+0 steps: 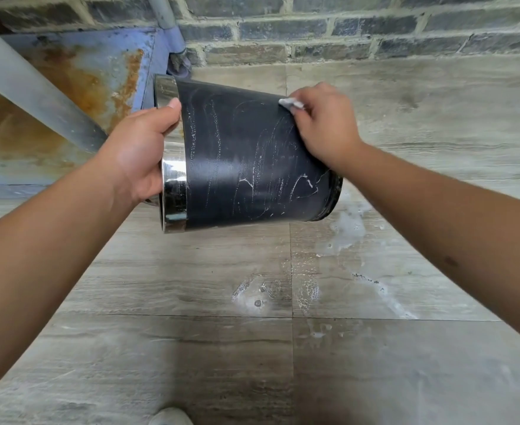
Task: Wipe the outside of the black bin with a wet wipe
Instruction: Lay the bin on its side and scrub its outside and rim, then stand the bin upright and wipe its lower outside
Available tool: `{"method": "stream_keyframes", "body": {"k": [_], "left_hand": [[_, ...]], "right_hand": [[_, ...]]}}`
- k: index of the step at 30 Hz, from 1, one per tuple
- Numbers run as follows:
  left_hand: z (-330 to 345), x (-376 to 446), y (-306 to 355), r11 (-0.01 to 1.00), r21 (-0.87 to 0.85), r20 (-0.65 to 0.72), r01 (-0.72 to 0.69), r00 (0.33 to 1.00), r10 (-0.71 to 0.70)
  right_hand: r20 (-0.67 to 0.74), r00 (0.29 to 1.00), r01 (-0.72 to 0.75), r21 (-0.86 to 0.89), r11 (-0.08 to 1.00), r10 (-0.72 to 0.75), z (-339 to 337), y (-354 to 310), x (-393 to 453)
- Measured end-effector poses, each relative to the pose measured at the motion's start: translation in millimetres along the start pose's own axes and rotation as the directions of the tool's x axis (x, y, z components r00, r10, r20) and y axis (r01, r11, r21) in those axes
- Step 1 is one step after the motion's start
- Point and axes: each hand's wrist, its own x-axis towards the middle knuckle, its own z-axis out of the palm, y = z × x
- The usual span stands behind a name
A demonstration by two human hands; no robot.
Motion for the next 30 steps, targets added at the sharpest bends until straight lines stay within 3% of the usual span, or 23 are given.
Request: {"method": "stream_keyframes", "body": {"k": [3, 5, 7, 10, 12, 13, 16, 20, 24, 27, 30], "left_hand": [[-0.1, 0.8, -0.8, 1.0, -0.015, -0.016, -0.004, 1.0, 0.004], [-0.1, 1.0, -0.5, 1.0, -0.012, -0.018, -0.003, 1.0, 0.003], [-0.1, 1.1, 0.0, 1.0, -0.013, -0.024, 0.01, 1.0, -0.01], [-0.8, 2.6, 1.9, 0.999, -0.014, -0.04, 0.031, 0.999, -0.032], [-0.7, 3.2, 2.2, 0.999, -0.021, -0.047, 0.039, 0.998, -0.04], [-0.1, 3.6, 2.1, 0.999, -0.03, -0.039, 0.04, 0.998, -0.041], [2.6, 4.3, 1.5, 0.999, -0.02, 0.011, 0.042, 0.999, -0.042], [10.2, 5.5, 9.1, 0.998, 0.054, 0.005, 0.037, 0.999, -0.037], [30.4, 8.5, 23.8, 0.977, 0.214, 0.014, -0.018, 1.0, 0.015], [51.5, 5.5, 31.9, 0.876, 0.463, 0.168, -0.133, 0.984, 0.06], [67.8, 3.7, 40.4, 0.675, 0.684, 0.299, -0.278, 0.95, 0.088]], "right_hand": [[-0.059, 0.983, 0.18, 0.085, 0.98, -0.176, 7.1, -15.7, -37.5], [-0.026, 0.928, 0.371, 0.073, 0.926, -0.371, 8.0, -20.8, -62.2], [0.065, 0.84, 0.539, 0.018, 0.842, -0.539, 13.4, -21.0, -82.5], [0.239, 0.705, 0.699, -0.07, 0.712, -0.668, 28.2, -14.3, -110.8], [0.389, 0.601, 0.774, -0.067, 0.63, -0.698, 39.7, -4.5, -129.6], [0.454, 0.594, 0.762, -0.053, 0.645, -0.664, 45.3, 0.0, -137.5], [0.563, 0.644, 0.643, -0.031, 0.765, -0.518, 53.0, 5.2, -150.7], [0.595, 0.636, 0.536, 0.117, 0.836, -0.491, 42.8, -3.7, -170.5], [0.621, 0.729, 0.11, 0.306, 0.945, -0.286, 18.1, -4.6, -185.4], [0.627, 0.771, -0.2, 0.398, 0.895, -0.107, -2.6, 0.0, -194.1], [0.668, 0.744, -0.419, 0.45, 0.789, 0.014, -19.7, 7.2, -198.1]]}}
